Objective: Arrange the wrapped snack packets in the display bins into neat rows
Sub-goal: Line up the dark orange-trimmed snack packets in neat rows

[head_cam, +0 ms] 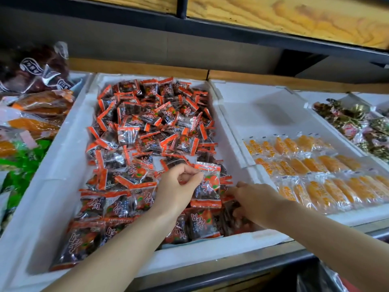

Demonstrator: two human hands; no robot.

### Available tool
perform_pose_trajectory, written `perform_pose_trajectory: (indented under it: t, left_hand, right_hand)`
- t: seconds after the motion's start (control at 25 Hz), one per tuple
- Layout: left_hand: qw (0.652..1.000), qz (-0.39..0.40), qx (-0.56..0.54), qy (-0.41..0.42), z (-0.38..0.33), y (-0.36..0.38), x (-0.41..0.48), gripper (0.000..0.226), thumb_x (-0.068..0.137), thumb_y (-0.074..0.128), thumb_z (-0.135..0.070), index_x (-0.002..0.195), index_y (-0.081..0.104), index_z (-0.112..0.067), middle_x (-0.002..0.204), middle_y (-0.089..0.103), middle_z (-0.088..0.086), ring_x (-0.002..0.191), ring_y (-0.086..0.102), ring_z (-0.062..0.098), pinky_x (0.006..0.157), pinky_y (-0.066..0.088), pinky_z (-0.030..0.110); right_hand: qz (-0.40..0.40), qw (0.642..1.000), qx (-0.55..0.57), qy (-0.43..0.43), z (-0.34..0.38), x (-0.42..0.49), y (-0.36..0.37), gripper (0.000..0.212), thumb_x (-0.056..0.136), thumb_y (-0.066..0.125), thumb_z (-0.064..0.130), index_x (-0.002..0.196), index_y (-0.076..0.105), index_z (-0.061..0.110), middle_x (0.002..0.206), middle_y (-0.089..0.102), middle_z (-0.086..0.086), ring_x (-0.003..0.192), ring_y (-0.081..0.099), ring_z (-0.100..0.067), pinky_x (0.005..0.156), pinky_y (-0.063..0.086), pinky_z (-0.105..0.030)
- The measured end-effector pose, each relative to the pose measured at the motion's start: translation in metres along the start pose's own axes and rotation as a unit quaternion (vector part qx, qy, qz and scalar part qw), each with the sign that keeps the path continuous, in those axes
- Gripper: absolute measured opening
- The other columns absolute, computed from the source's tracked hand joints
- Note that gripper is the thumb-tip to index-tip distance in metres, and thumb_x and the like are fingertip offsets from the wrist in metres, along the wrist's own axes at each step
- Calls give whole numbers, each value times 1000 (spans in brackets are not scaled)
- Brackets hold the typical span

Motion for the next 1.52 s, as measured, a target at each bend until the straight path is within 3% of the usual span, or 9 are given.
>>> perform_pose_trajectory:
  t: [0.08,0.16,0.28,0.48,0.56,0.72,1.0,1.32,1.52]
  left_hand:
    - [1000,4,-14,-16,5,-1,-1,8,92,61,-23,88,61,-16,79,58,-3,79,57,10,75,52,24]
    - [999,11,-20,-23,9,-2,-2,9,91,62,-24,86,61,-16,82,61,-1,83,60,14,80,54,31]
    - [999,34,14,-6,9,1,-4,11,88,65,-27,84,64,-18,82,64,-2,79,60,10,69,47,22]
    - [978,120,136,106,5,10,-1,4,89,64,-28,93,64,-29,90,65,-11,85,59,7,69,44,9]
    - [933,192,282,116,16,13,1,37,86,64,-40,121,57,-31,113,57,-14,101,51,4,80,41,11]
    - [821,274,488,117,37,19,-2,79,83,66,-49,148,28,-25,150,32,-4,138,25,15,112,21,33]
    - [838,274,452,134,40,9,5,70,82,73,-30,143,38,-27,144,40,-4,132,35,14,109,32,29]
    - [882,303,348,96,43,9,6,41,89,65,-32,125,45,-33,121,53,-6,110,53,14,94,46,33]
    - [889,320,319,69,57,-3,15,36,88,64,-37,120,46,-42,134,50,-10,117,54,19,99,45,42]
  right_hand:
    - [-24,1000,1,10,-4,1,-5,35,97,46,24,131,43,24,118,54,-1,101,60,-23,81,48,-33]
    - [-66,981,182,26,-10,2,-13,36,98,45,24,134,41,24,118,58,0,96,62,-18,80,52,-32]
    - [-107,859,500,20,-12,0,-30,35,92,56,26,126,52,20,104,64,5,85,63,-8,79,54,-31]
    - [-87,925,370,-22,-10,-2,-44,9,82,70,25,75,68,20,72,67,-3,62,58,-7,63,48,-25]
    - [-107,934,341,1,-20,-1,-47,18,84,69,24,67,62,28,67,62,8,58,55,-1,55,42,-12]
    - [-81,966,244,-19,-12,11,-35,8,85,67,25,82,67,18,78,62,9,74,55,-6,63,39,-19]
    - [19,962,255,-94,11,29,-5,6,89,63,19,94,66,20,83,53,15,79,47,-2,67,33,-9]
    - [-4,981,170,-94,14,24,4,18,93,54,14,108,62,19,96,52,7,96,55,-16,80,42,-28]
    - [19,982,179,-62,14,26,10,16,94,53,20,108,61,19,114,62,-2,105,56,-21,89,45,-36]
Point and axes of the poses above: each hand's wrist, its own x-axis towards the middle knuckle, its own y-axis out of the palm, z = x × y, the point moved 5 cm from there along x, towards the middle knuckle
